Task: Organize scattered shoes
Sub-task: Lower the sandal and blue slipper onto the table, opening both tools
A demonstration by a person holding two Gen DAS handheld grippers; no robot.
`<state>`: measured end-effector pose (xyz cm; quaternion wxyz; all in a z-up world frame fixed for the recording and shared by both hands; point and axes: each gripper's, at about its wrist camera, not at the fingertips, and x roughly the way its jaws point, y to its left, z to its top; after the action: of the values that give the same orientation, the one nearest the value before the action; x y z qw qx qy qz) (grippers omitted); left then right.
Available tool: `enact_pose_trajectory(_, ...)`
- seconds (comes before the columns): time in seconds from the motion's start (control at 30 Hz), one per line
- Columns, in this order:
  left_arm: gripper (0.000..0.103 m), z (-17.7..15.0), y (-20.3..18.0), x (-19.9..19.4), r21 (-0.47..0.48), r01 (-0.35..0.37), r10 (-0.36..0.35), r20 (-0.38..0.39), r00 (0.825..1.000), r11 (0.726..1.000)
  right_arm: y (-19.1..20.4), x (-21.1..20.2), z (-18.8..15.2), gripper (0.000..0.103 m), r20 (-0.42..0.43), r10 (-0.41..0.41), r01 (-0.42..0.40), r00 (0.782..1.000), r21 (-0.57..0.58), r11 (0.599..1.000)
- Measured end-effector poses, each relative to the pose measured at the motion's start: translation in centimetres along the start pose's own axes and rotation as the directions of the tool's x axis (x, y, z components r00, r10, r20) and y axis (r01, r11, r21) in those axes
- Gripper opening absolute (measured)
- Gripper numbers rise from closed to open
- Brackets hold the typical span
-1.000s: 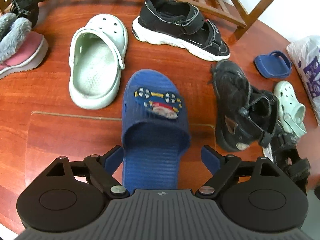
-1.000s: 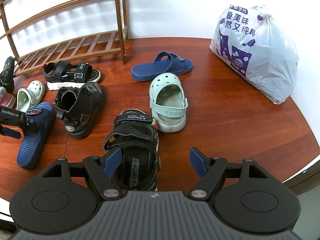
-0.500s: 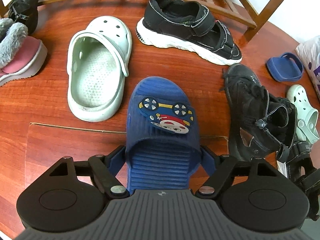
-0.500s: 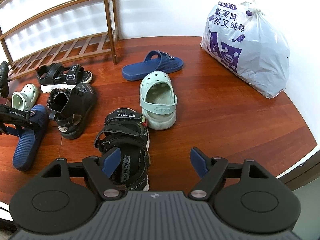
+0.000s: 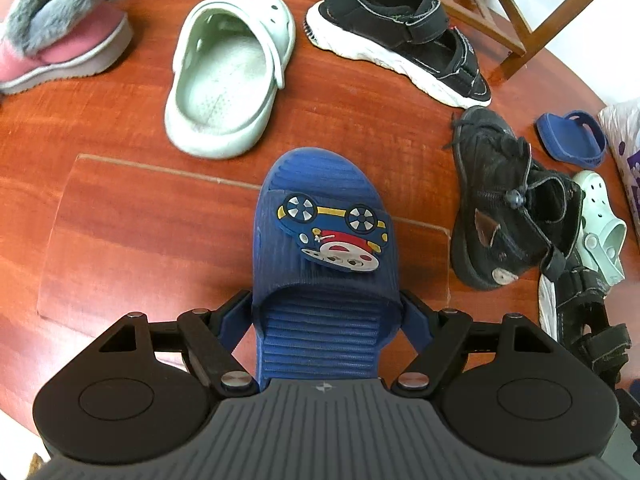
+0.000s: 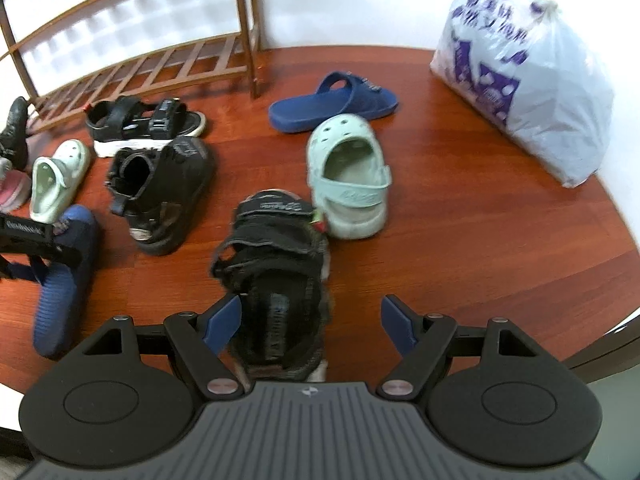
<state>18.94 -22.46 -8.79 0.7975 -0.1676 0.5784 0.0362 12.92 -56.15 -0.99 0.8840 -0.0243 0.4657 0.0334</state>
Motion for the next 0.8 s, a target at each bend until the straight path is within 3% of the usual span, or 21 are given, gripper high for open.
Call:
enact_pose_trajectory(0.23, 0.078, -1.0, 0.1, -0.4, -0.023, 0.008, -0.008, -0.003, 1.000, 1.000, 1.7, 2.6, 0.2, 0.090, -0.068, -0.009, 0.005, 0.998, -0.054, 0.999)
enact_pose_trajectory(0.37, 0.078, -1.5, 0.2, -0.6, -0.021, 0.009, -0.009, -0.003, 1.000, 1.000, 1.7, 2.7, 0.0, 0.075, -0.069, -0.024, 0.019, 0.997, -0.071, 0.997)
enact_pose_trajectory(0.8, 0.079, -2.9, 0.2, -1.4, 0.041, 0.017, -0.015, -0.035, 0.999, 0.999, 1.2, 1.0, -1.7, 0.071, -0.100, -0.017, 0.010, 0.995, -0.073, 0.997)
